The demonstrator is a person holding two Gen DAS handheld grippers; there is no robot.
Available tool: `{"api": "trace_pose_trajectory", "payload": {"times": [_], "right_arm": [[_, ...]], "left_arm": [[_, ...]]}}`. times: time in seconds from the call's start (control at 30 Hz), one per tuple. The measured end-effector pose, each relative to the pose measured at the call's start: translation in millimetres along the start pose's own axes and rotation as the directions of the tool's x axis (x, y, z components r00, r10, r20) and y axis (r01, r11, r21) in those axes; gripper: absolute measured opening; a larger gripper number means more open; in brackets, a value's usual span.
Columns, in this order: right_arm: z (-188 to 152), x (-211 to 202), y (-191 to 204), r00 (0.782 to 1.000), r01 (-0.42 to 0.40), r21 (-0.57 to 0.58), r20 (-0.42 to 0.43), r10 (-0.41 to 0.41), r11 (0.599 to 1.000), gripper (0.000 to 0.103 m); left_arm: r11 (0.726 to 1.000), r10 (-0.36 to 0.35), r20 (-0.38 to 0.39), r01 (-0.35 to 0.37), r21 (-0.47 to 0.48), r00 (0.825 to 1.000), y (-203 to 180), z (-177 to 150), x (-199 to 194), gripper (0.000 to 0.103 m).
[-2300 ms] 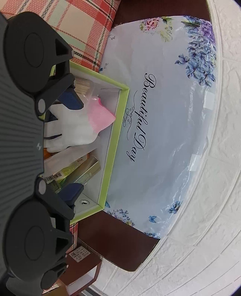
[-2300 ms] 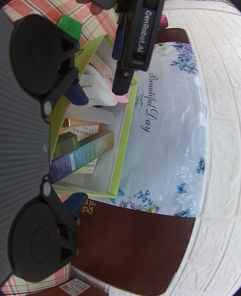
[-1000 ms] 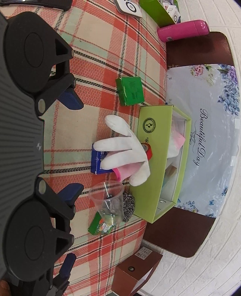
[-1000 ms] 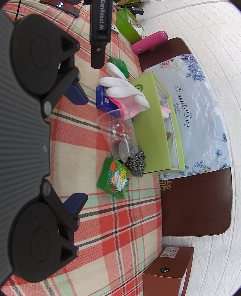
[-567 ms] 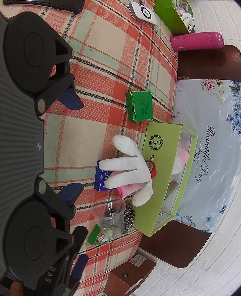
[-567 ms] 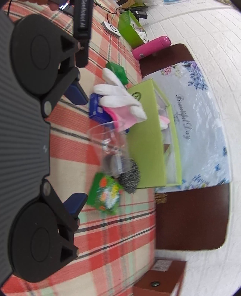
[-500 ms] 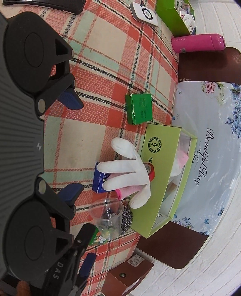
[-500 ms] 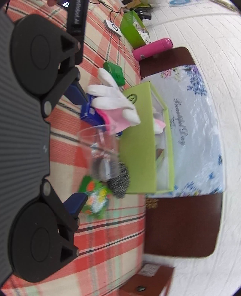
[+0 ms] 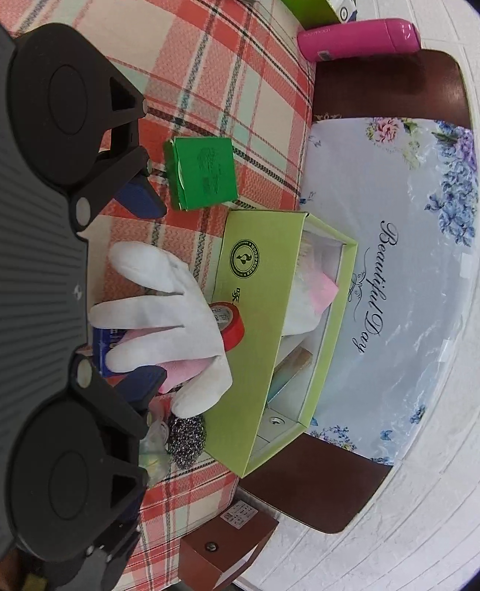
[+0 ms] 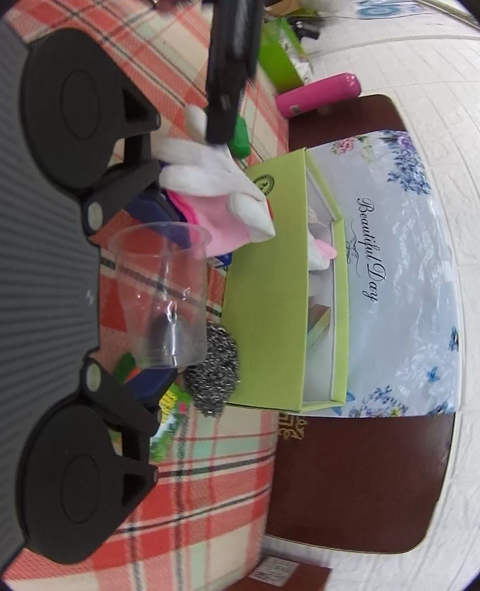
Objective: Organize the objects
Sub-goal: 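Grasp the white-pink glove with the left tool while the right tool grasps the clear plastic cup, then carry the glove with the left tool while the right tool carries the cup over the green box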
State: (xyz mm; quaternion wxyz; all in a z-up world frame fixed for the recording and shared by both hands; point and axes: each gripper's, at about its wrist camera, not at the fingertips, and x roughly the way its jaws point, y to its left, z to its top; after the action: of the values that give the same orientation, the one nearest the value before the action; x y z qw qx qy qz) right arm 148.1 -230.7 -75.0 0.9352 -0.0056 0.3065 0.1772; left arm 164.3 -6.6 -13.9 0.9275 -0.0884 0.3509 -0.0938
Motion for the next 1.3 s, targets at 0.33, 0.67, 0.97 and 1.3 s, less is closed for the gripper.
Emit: {"api": "trace_pose_trajectory", "payload": {"times": [0.33,0.67,0.97,1.3], "right_arm": [[-27.5,-53.0,4.3,0.996,-0.092,0.061,-0.001,0.093,0.994,0.079],[-54.7,-74.9,5.8,0.994,-0.096,0.070,-0.055,0.100,0.993,0.080],[-62.8,-80.1,5.4,0.994,-0.086,0.069,-0.054,0.090,0.994,0.085],[-62.3,-80.7,7.2,0.995,-0.083,0.048,-0.058,0.086,0.995,0.089]], "left_arm": [[0.993,-0.109,-0.092,0.112,0.022,0.990,-4.9,-5.1,16.9,0.014],[0.990,-0.137,-0.120,0.140,0.020,0.983,11.1,-69.3,-56.8,0.015],[0.995,-0.099,-0.045,0.099,0.010,0.994,13.9,-67.0,-61.3,0.073],[0.988,-0.132,-0.061,0.136,0.073,0.989,-4.7,-58.4,-37.1,0.059]]}}
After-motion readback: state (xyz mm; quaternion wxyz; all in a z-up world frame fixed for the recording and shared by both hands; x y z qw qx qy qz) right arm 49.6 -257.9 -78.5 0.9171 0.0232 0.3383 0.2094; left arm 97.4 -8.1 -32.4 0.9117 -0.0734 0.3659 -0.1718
